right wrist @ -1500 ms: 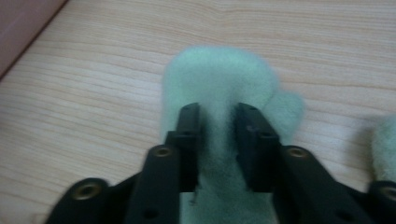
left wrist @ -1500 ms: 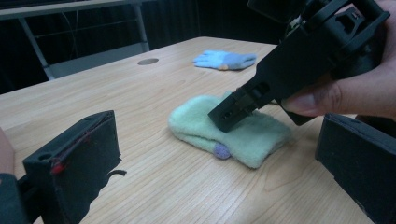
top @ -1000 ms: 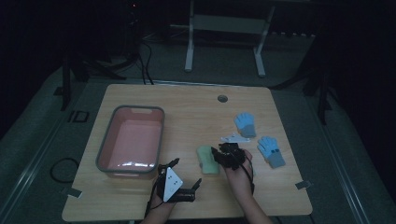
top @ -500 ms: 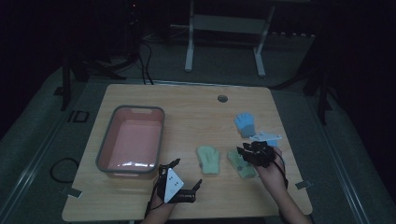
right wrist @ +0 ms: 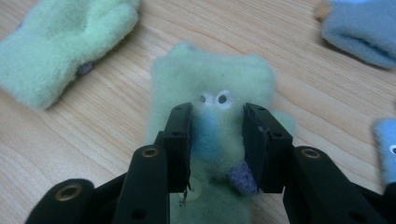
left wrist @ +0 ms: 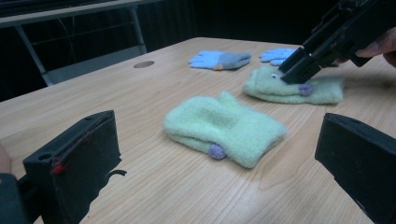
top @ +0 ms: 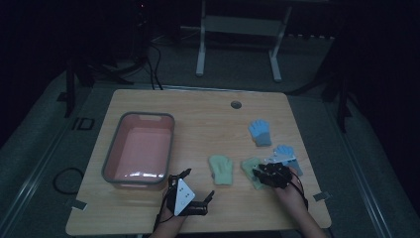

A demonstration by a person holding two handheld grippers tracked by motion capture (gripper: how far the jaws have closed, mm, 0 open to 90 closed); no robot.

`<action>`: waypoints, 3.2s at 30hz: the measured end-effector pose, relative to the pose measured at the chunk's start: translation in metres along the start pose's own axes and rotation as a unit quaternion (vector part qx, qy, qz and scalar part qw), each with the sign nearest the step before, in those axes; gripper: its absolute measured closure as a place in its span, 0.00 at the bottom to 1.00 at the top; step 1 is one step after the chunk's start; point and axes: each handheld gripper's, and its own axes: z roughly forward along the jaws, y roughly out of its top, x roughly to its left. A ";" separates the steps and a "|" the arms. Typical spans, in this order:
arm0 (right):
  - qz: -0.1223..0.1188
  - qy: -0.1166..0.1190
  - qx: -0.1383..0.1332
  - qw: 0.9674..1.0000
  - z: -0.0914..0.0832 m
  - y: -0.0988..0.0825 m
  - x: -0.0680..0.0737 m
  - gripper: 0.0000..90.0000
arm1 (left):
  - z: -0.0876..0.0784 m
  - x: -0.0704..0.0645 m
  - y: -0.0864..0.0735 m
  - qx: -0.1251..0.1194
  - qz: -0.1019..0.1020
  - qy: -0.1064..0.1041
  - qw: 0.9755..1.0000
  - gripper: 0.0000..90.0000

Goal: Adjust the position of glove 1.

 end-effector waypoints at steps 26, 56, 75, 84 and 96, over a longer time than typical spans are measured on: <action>0.106 -0.096 -0.055 0.988 -0.023 0.029 0.032 0.97 | 0.000 0.000 0.000 0.000 0.001 0.004 1.000 0.00; 0.162 -0.105 -0.035 0.981 0.003 0.012 0.024 0.84 | 0.000 0.000 0.000 0.001 0.000 -0.005 1.000 0.00; 0.074 -0.017 -0.037 0.996 -0.021 0.015 -0.003 0.70 | 0.000 0.000 0.000 0.000 -0.001 -0.002 1.000 0.00; 0.043 -0.061 -0.016 0.997 0.008 0.000 0.019 0.72 | 0.000 -0.001 0.000 0.000 0.002 0.000 1.000 0.00; 0.055 -0.101 -0.037 0.993 -0.006 0.014 0.029 0.94 | 0.000 0.000 0.000 0.002 -0.001 0.001 1.000 0.00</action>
